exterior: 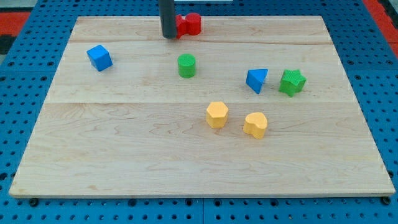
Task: Nudge the blue triangle down a bit
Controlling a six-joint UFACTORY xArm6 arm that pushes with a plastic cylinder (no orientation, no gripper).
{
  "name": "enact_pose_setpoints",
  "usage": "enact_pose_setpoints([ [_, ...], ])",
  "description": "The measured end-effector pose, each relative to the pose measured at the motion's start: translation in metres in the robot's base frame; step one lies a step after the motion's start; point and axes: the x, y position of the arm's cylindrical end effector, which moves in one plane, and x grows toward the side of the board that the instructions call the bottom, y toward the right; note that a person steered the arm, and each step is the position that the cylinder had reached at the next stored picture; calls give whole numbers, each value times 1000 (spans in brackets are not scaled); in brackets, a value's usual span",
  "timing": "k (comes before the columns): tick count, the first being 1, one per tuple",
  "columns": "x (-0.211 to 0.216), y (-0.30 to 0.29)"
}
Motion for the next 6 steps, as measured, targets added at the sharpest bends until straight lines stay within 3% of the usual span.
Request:
enact_pose_setpoints([
  [1,30,20],
  [3,85,150],
  [5,156,186],
  [6,165,208],
])
